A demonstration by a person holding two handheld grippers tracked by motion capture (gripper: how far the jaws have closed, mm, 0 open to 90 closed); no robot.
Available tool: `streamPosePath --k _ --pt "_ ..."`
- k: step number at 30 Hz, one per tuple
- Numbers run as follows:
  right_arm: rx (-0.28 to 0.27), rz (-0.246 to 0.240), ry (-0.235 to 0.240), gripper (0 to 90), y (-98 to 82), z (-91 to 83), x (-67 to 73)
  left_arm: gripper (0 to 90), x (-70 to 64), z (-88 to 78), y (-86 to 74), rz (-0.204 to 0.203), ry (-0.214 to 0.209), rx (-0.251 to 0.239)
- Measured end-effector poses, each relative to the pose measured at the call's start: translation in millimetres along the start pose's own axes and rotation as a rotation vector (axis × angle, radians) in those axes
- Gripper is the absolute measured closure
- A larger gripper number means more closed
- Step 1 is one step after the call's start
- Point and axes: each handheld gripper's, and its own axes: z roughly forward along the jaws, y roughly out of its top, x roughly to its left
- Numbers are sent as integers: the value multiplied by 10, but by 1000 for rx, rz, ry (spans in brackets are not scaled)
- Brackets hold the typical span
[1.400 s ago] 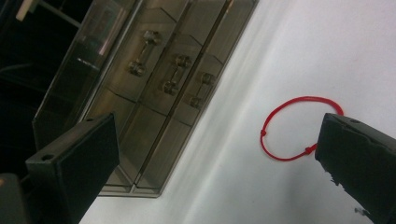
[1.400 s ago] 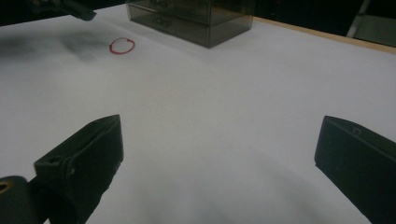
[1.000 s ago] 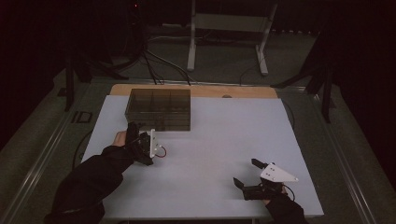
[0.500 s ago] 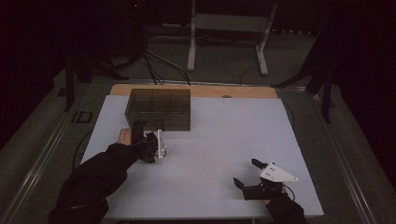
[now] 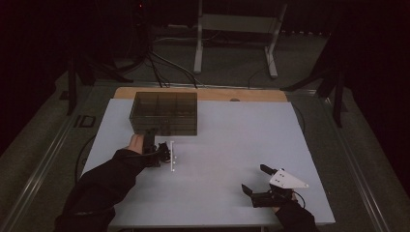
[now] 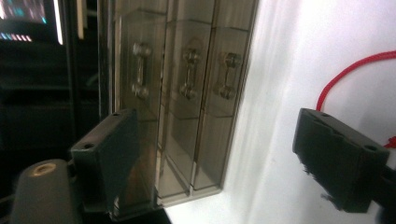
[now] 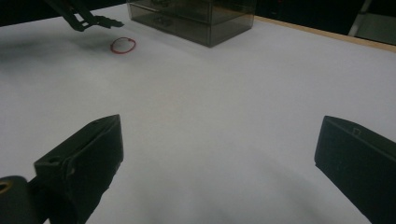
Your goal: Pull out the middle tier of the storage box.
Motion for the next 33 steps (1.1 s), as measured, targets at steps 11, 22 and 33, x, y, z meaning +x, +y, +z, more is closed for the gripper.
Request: streamPosePath --k 11,22,33 --pt "-3 4 7 12 4 -4 3 329 -93 149 67 69 72 52" --pt "-8 3 15 12 8 -10 4 468 -115 250 109 78 147 92" --pt "-10 13 21 13 9 -17 3 627 -172 365 122 106 194 131"
